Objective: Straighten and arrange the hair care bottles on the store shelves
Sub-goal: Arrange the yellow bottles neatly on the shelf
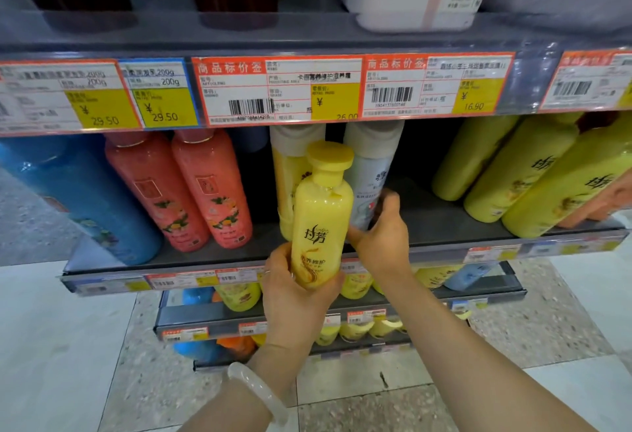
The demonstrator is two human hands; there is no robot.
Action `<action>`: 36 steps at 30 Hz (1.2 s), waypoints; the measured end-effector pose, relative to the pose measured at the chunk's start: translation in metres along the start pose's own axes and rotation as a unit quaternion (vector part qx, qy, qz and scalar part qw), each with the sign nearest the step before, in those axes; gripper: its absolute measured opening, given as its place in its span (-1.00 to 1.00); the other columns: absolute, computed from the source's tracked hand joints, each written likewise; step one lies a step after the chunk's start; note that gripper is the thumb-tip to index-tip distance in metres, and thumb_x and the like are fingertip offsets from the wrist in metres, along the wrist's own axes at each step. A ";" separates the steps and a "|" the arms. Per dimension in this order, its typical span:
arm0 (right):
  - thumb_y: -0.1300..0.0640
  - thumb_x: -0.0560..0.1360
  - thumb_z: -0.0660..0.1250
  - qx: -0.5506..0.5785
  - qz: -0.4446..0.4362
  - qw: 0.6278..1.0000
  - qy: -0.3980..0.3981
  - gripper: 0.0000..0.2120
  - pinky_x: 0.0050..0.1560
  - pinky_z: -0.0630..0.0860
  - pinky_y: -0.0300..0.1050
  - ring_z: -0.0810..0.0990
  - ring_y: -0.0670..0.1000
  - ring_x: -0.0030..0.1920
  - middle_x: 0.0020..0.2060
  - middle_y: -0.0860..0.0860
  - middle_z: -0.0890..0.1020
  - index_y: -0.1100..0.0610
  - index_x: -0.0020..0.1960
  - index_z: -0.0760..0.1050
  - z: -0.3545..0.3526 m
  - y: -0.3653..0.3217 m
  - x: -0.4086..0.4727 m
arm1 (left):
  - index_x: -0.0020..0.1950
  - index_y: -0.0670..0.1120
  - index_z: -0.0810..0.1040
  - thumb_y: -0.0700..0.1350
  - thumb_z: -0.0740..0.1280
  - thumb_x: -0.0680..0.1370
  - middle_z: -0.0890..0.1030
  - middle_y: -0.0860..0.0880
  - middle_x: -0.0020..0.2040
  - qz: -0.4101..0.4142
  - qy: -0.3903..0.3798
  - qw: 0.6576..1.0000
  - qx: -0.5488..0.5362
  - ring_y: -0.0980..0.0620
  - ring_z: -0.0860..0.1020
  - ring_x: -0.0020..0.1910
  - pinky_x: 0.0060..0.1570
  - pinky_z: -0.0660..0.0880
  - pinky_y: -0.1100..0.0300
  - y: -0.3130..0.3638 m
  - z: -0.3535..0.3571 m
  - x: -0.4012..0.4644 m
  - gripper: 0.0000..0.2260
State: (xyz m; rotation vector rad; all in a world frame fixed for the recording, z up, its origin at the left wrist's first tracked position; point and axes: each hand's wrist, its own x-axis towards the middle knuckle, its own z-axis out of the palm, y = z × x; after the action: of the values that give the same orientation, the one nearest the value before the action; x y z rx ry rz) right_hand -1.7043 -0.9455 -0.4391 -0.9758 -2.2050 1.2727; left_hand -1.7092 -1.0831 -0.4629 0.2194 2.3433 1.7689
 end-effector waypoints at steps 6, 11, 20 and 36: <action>0.04 0.25 0.53 0.008 0.009 1.000 -0.003 -0.27 0.10 0.49 0.07 0.50 0.08 0.13 0.15 0.08 0.51 0.10 0.30 0.25 -0.005 0.001 -0.006 | 0.05 0.14 0.38 0.04 0.57 0.17 0.56 0.04 -0.03 0.009 0.002 1.000 0.009 0.14 0.56 -0.10 -0.16 0.56 0.10 0.000 0.001 -0.007 -0.45; 0.18 0.43 0.40 0.134 0.015 0.991 0.013 -0.76 0.06 0.54 -0.13 0.58 -0.01 0.04 -0.04 -0.03 0.60 -0.04 0.01 0.44 -0.042 0.025 -0.037 | -0.03 0.22 0.34 -0.07 0.59 0.20 0.56 0.09 -0.04 0.017 -0.050 0.999 0.007 0.16 0.55 -0.09 -0.22 0.47 0.26 0.008 0.025 -0.026 -0.46; 0.15 0.56 0.21 0.197 -0.036 0.978 0.063 -0.83 -0.21 0.48 -0.30 0.53 -0.20 -0.25 -0.24 -0.09 0.61 0.03 -0.09 0.57 -0.143 0.052 -0.005 | -0.10 0.17 0.36 0.03 0.59 0.14 0.54 0.12 -0.10 0.055 -0.064 0.996 -0.029 0.20 0.53 -0.15 -0.22 0.48 0.24 0.078 0.153 -0.025 -0.50; 0.17 0.37 0.46 0.102 -0.009 0.986 0.131 -0.71 -0.01 0.50 0.10 0.52 0.12 -0.09 -0.11 0.11 0.50 0.02 -0.07 0.35 -0.199 0.120 0.034 | 0.13 -0.10 0.38 -0.05 0.59 0.22 0.55 -0.12 0.10 0.050 0.031 0.996 0.064 -0.03 0.52 0.03 -0.02 0.44 0.13 0.068 0.203 0.027 -0.41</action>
State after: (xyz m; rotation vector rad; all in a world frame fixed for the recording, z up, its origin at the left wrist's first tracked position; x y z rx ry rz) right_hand -1.5547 -0.7643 -0.4436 -0.9783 -1.8422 1.2548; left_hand -1.6856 -0.8692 -0.4533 0.3105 2.5346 1.6917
